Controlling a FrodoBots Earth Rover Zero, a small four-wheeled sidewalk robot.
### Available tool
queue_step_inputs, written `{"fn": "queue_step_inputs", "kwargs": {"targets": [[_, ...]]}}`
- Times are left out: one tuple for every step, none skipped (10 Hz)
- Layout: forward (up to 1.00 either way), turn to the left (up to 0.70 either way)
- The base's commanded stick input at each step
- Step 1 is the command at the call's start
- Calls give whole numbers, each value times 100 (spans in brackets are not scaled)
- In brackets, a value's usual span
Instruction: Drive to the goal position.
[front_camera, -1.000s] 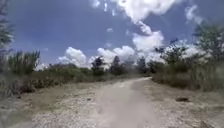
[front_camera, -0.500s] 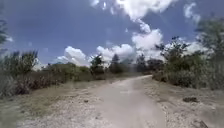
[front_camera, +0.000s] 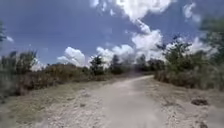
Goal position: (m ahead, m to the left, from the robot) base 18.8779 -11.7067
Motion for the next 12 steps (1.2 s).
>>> {"fn": "queue_step_inputs", "kwargs": {"targets": [[45, 0], [45, 0], [45, 0], [45, 0], [45, 0], [45, 0], [45, 0], [45, 0], [45, 0], [45, 0], [45, 0], [45, 0]]}}
